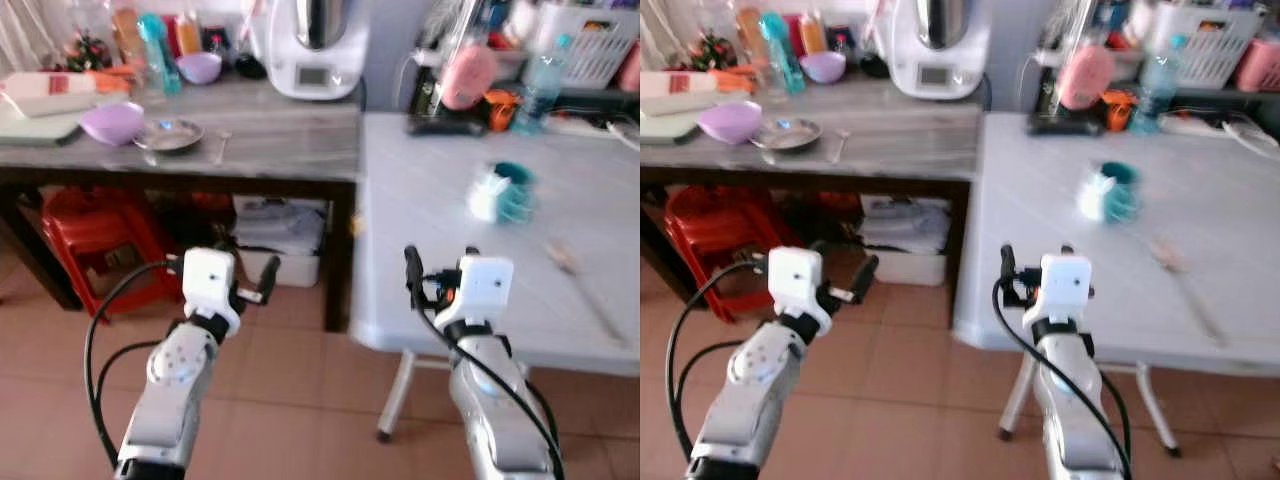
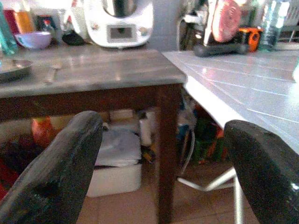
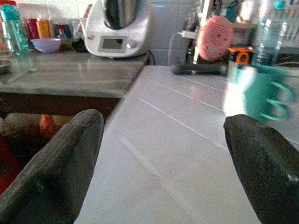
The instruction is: Setting the table
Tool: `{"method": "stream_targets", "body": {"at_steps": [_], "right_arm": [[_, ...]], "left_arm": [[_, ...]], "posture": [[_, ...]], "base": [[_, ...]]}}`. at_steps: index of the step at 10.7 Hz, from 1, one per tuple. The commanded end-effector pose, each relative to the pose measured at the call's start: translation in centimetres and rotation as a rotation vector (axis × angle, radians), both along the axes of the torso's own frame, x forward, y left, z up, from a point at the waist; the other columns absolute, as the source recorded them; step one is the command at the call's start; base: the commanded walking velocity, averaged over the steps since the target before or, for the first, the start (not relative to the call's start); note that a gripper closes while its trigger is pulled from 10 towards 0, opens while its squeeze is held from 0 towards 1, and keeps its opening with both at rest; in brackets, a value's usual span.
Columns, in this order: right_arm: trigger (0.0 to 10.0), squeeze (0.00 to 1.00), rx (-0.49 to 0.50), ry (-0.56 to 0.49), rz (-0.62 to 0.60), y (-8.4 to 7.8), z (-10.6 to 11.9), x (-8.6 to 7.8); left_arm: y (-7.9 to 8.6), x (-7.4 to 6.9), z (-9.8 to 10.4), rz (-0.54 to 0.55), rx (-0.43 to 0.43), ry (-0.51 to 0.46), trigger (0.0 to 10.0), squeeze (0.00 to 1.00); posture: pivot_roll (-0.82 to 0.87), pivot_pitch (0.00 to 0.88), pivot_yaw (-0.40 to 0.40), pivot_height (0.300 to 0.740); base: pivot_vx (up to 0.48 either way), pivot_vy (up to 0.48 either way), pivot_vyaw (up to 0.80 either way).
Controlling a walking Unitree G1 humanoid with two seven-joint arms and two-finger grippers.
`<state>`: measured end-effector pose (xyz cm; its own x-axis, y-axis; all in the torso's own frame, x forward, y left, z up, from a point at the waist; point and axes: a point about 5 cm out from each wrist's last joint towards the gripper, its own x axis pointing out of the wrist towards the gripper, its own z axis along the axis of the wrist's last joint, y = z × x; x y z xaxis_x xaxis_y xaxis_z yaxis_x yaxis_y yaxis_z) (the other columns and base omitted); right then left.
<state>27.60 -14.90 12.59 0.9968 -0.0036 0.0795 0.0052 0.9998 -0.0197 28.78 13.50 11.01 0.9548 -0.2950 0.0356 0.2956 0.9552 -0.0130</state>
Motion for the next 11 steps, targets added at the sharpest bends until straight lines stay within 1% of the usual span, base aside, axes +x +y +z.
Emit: {"method": "stream_targets", "body": {"at_steps": [1, 5, 7, 8, 9, 11], "right_arm": [[10.0, 0.0, 0.004, -0.013, -0.013, -0.4, 0.5, 0.1], [10.0, 0.0, -0.004, 0.003, -0.02, -0.8, 0.3, 0.2], [10.0, 0.0, -0.009, 0.032, -0.014, -1.1, 0.1, 0.6], [10.0, 0.0, -0.019, 0.048, -0.011, -1.3, 0.0, 0.9], [10.0, 0.0, -0.027, 0.059, -0.016, -1.7, 0.0, 1.3], [10.0, 0.0, -0.035, 0.072, -0.027, -2.8, 0.3, 2.1]], "left_arm": [[-0.5, 0.1, 0.5, -0.026, 0.01, -0.022, 10.0, 0.0], [-0.8, 0.2, 0.4, -0.038, 0.012, -0.02, 10.0, 0.0], [-0.7, 0.2, 0.3, -0.037, 0.022, -0.016, 10.0, 0.0], [-0.8, 0.1, 0.1, -0.039, -0.016, -0.003, 10.0, 0.0], [-0.8, 0.1, 0.1, -0.037, -0.02, 0.008, 10.0, 0.0], [-0.7, 0.0, 0.2, -0.078, -0.024, -0.002, 10.0, 0.0]], "posture": [[0.03, 0.0, 0.018, 0.74], [0.02, 0.0, 0.018, 0.74], [0.02, 0.0, 0.019, 0.74], [0.02, 0.0, 0.019, 0.74], [0.02, 0.0, 0.021, 0.74], [0.02, 0.0, 0.023, 0.74]], "base": [[0.0, -0.48, 0.0], [0.0, -0.48, 0.0], [0.0, -0.322, 0.0], [0.0, 0.0, 0.0], [0.0, 0.0, 0.0], [0.0, 0.0, 0.0]]}}
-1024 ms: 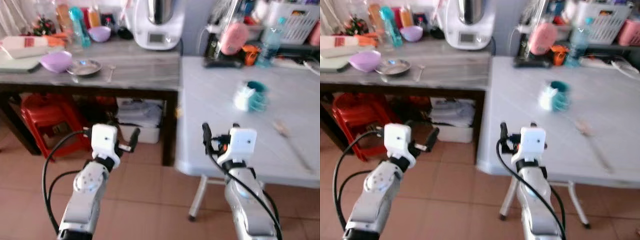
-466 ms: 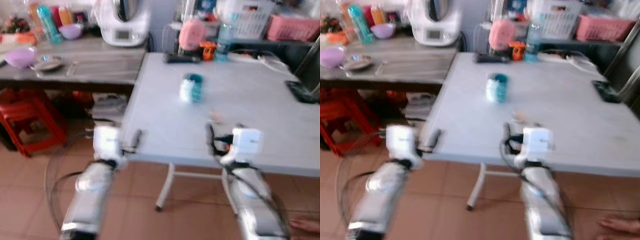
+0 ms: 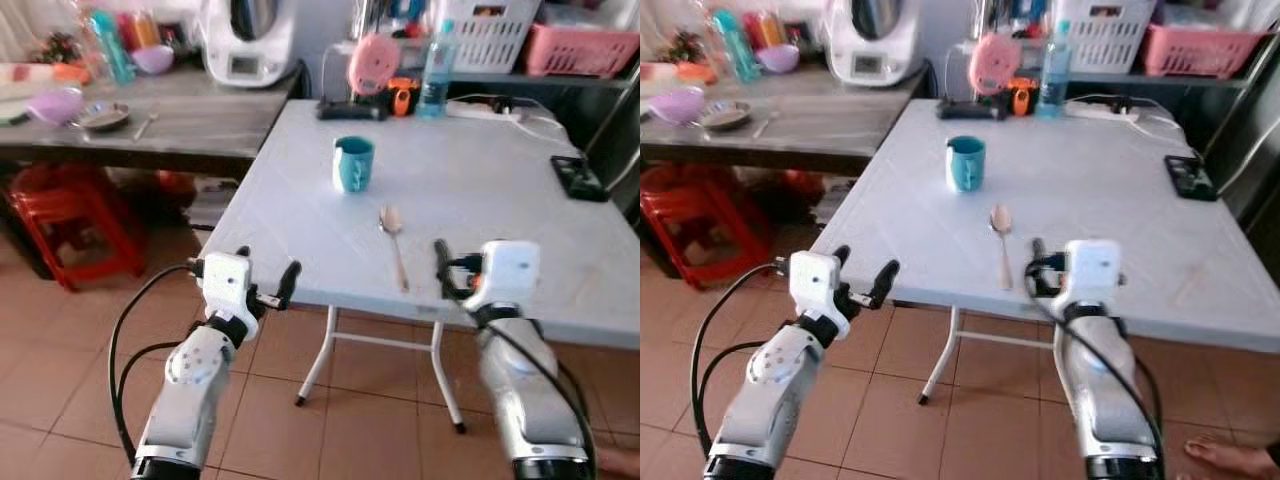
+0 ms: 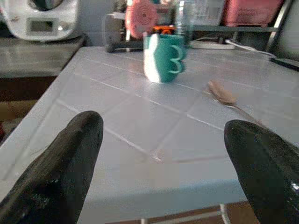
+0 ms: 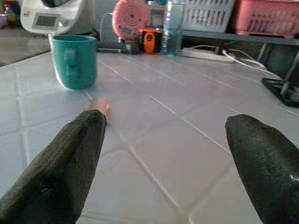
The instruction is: Setting the table
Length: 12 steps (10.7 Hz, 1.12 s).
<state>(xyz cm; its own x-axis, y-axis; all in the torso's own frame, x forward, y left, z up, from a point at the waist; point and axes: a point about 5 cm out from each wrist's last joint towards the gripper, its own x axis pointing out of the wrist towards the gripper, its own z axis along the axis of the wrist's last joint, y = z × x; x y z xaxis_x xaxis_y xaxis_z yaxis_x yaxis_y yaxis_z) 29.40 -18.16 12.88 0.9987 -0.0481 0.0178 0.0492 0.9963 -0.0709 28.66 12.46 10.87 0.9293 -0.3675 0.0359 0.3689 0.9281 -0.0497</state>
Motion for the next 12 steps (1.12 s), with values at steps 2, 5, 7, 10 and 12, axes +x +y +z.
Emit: {"method": "stream_targets", "body": {"at_steps": [2, 5, 7, 10, 12], "right_arm": [[10.0, 0.0, 0.013, 0.013, 0.022, 0.4, 0.0, 0.4], [10.0, 0.0, 0.016, 0.013, 0.033, 0.9, -0.1, 0.1], [10.0, 0.0, 0.024, 0.014, 0.039, 1.4, -0.3, 0.0], [10.0, 0.0, 0.034, 0.025, 0.057, 2.0, -0.6, -0.4], [10.0, 0.0, 0.039, 0.033, 0.069, 2.5, -0.8, -0.5]], "left_arm": [[0.1, 0.0, 0.7, -0.041, -0.01, -0.031, 10.0, 0.0], [-0.1, -0.2, 0.7, -0.065, -0.02, -0.028, 10.0, 0.0], [-0.1, -0.2, 0.7, -0.074, -0.021, -0.029, 10.0, 0.0], [0.0, -0.3, 0.6, -0.074, -0.023, -0.024, 10.0, 0.0], [0.0, -0.4, 0.4, -0.077, -0.02, -0.019, 10.0, 0.0]], "posture": [[0.02, 0.0, 0.023, 0.74], [0.02, 0.0, 0.026, 0.74], [0.02, 0.0, 0.028, 0.74], [0.02, 0.0, 0.026, 0.74], [0.02, 0.0, 0.027, 0.74]], "base": [[0.0, 0.0, 0.0], [0.389, 0.0, 0.0], [0.416, 0.0, 0.0], [0.414, 0.0, 0.0], [0.0, 0.0, 0.0]]}}
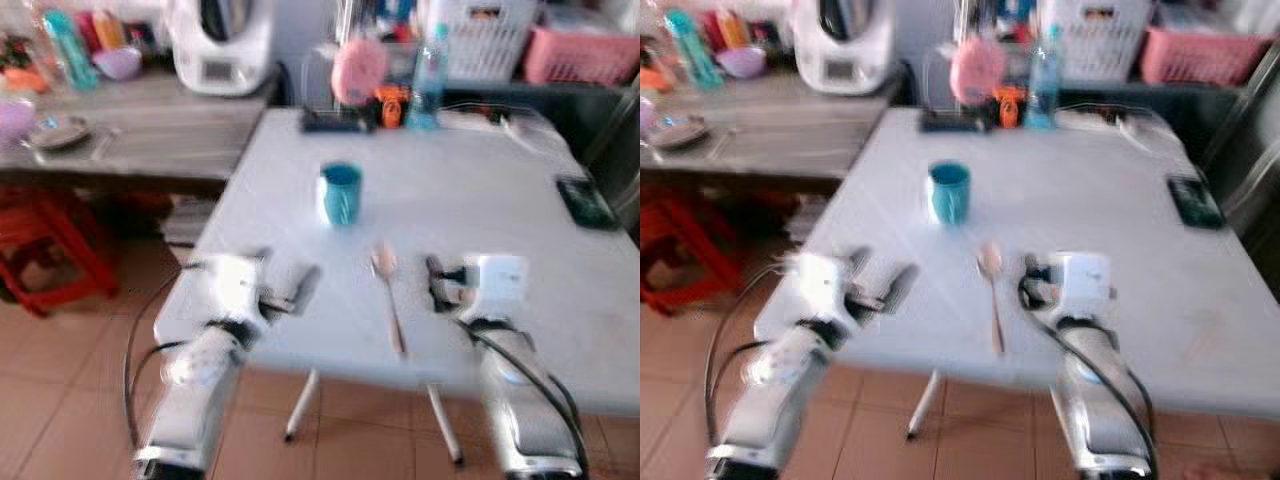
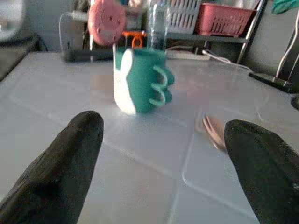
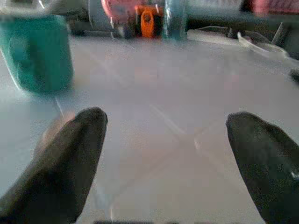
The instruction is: Setting the table
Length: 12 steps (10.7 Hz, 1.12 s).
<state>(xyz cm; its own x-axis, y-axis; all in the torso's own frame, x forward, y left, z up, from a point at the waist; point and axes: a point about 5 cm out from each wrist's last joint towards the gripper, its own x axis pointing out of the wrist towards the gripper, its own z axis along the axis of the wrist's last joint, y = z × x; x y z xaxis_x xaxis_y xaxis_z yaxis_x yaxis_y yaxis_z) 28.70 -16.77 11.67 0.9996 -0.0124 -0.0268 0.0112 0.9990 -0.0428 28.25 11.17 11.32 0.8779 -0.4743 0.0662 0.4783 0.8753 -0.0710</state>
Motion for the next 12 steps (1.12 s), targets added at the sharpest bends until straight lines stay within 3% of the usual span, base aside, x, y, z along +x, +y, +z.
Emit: {"method": "stream_targets", "body": {"at_steps": [1, 3, 6, 9, 12], "right_arm": [[10.0, 0.0, 0.012, -0.008, 0.037, 1.3, 0.3, 0.1], [10.0, 0.0, 0.023, 0.01, 0.057, 2.0, -0.1, -0.3], [10.0, 0.0, 0.016, 0.092, 0.088, 2.7, -1.6, -0.9], [10.0, 0.0, 0.058, 0.164, 0.094, 2.3, -2.3, -0.4], [10.0, 0.0, 0.069, 0.216, 0.131, 2.6, -3.0, 0.3]], "left_arm": [[1.4, -0.2, -0.2, 0.023, 0.049, -0.013, 10.0, 0.0], [2.3, -1.0, -1.1, -0.034, 0.098, 0.006, 10.0, 0.0], [3.3, -3.3, -2.1, -0.248, 0.121, 0.079, 10.0, 0.0], [3.0, -4.0, -2.2, -0.37, 0.121, 0.097, 10.0, 0.0], [2.7, -4.0, -2.0, -0.39, 0.109, 0.09, 10.0, 0.0]], "posture": [[0.02, 0.0, 0.027, 0.74], [0.02, 0.0, 0.027, 0.74], [0.02, 0.0, 0.024, 0.74], [0.02, 0.0, 0.021, 0.74], [0.03, 0.0, 0.013, 0.74]], "base": [[0.0, 0.0, 0.0], [0.0, 0.0, 0.0], [0.0, 0.0, 0.0], [0.0, 0.0, 0.0], [0.0, 0.0, 0.0]]}}
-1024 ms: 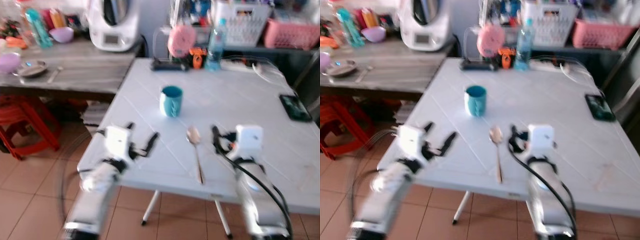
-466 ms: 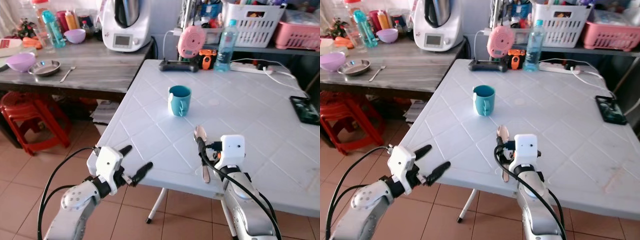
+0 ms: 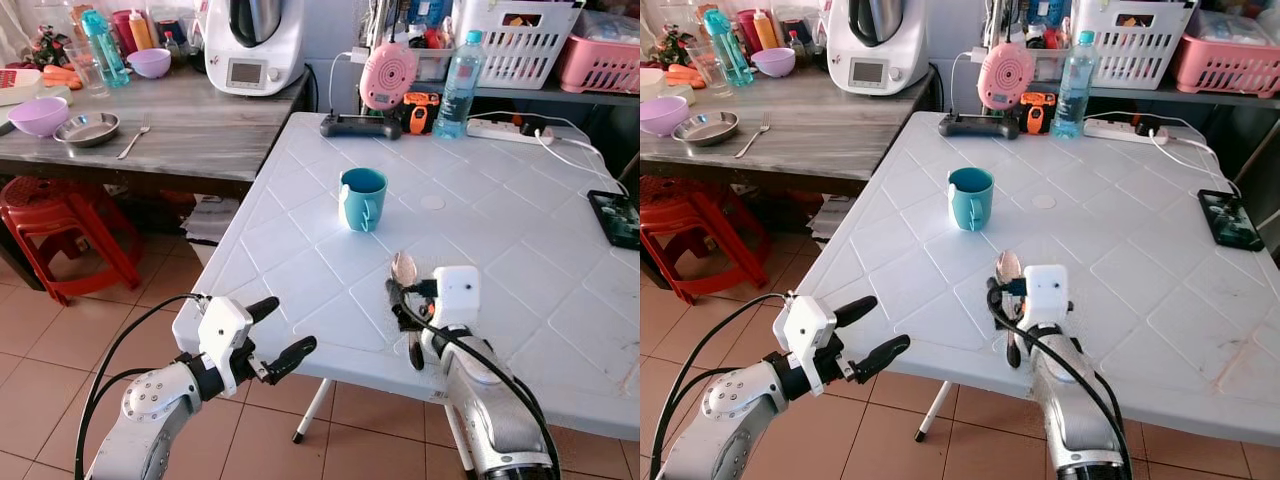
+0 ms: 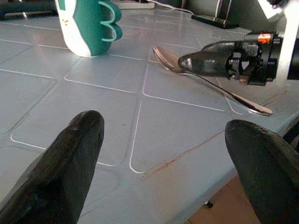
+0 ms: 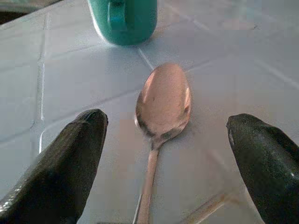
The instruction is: Setting the table
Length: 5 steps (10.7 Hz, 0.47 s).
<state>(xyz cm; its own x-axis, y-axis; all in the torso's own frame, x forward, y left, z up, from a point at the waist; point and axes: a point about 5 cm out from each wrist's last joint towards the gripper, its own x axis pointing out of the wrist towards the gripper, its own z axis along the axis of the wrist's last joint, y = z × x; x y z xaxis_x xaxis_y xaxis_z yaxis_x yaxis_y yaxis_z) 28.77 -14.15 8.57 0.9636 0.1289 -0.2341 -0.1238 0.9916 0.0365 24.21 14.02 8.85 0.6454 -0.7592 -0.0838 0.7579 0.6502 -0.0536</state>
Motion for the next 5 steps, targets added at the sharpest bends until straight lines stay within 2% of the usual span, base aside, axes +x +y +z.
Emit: {"method": "stream_targets", "body": {"at_steps": [1, 5], "right_arm": [[10.0, 0.0, 0.011, 0.014, 0.001, 0.1, 0.0, 0.2], [10.0, 0.0, 0.011, 0.107, 0.04, 0.4, -1.5, 0.0]], "left_arm": [[-0.2, 0.0, 0.5, -0.019, -0.006, -0.016, 10.0, 0.0], [-0.7, -0.1, 0.4, -0.05, -0.035, -0.007, 10.0, 0.0]], "posture": [[0.03, 0.0, 0.013, 0.74], [0.02, 0.0, 0.016, 0.74]], "base": [[0.0, 0.0, 0.0], [0.0, 0.0, 0.0]]}}
